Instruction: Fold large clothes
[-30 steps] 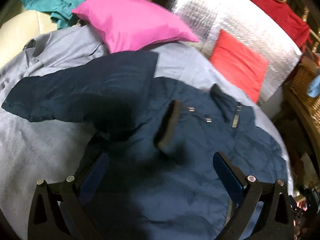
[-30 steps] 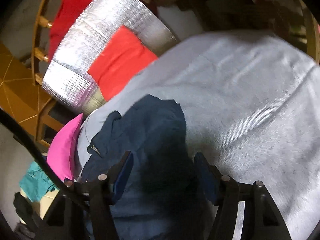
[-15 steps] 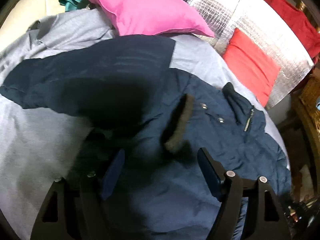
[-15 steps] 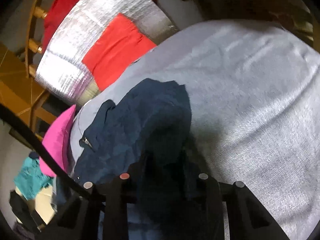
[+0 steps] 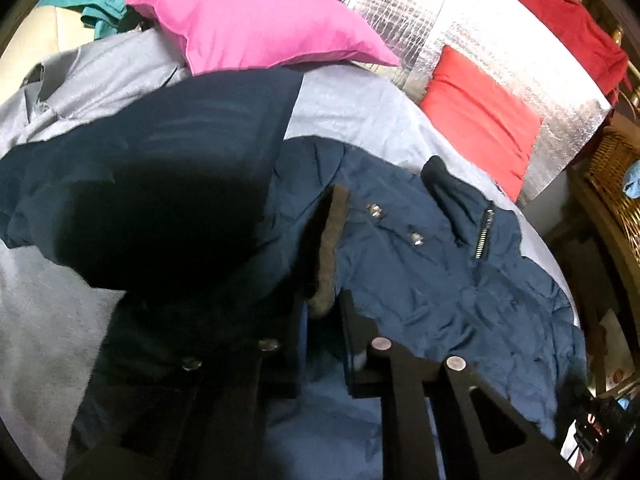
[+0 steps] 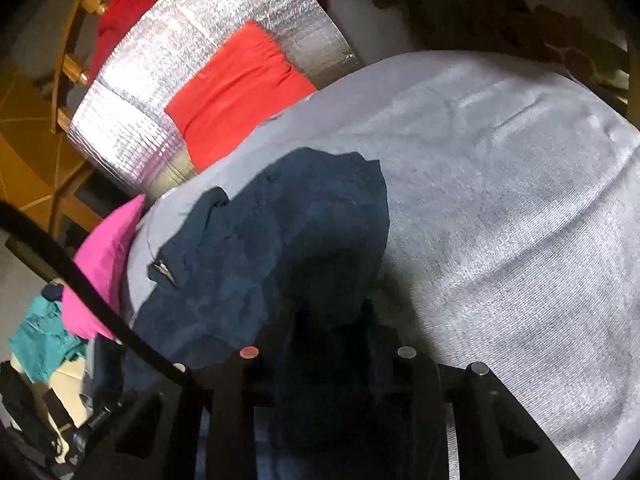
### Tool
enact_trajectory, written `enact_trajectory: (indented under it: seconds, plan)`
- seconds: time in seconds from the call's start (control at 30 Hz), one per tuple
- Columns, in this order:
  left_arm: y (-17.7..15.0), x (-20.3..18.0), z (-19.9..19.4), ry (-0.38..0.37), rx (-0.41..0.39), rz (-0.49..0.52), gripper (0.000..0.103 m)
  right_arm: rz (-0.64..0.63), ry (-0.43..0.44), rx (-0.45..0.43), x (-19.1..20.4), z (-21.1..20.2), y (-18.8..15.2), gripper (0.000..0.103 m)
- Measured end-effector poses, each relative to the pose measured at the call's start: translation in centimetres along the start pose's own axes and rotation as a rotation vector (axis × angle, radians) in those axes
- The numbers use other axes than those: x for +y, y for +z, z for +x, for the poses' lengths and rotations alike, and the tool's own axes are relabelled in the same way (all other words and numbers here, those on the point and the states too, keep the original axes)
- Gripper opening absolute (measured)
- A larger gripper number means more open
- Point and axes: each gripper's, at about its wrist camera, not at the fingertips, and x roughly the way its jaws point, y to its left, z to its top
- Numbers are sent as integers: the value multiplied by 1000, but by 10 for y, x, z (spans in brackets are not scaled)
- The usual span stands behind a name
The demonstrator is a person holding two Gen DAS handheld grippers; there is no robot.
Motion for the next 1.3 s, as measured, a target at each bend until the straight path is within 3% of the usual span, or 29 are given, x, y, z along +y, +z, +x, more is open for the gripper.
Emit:
enact_trajectory:
  seconds: [0.23,0.3,0.37,0.43,0.47,0.5,0.57,0.73,0.87,1.03,1.17,1.3]
  plan:
    - [8,2,-34,21,-72,69,13,-44,40,-33,17,-16,-5,32]
    - [7,7,-25,62,-30,88,15,-74,-11,-12,21,-11,-9,32]
    - [3,19,-6,108,77,82,20,-92,-56,15,22,-4,-13,32]
    - [2,32,-1,88,135,21,26,-108,-82,31,24,-5,-15,33]
    - [5,37,-7,64,138,-10,28,-118,-88,32,25,-7,-15,39]
    - [7,40,-13,52,145,-25,35,-130,-91,31,27,-11,-14,53]
    - [10,50,-31,4,146,-49,54,-140,-93,-3,31,-25,-12,66]
    - [16,108,-89,-66,28,-204,71,-147,-56,-100,36,-60,-19,66]
    - [23,174,-102,-61,-56,-437,72,-153,23,-96,45,-72,-35,66]
    - [20,231,-88,-121,-58,-692,72,-233,58,-74,68,-71,-55,66]
    - [24,243,-70,-192,-64,-745,72,-261,66,-52,75,-62,-60,66]
    - [28,250,-56,-216,-92,-785,71,-243,83,-23,75,-50,-59,66]
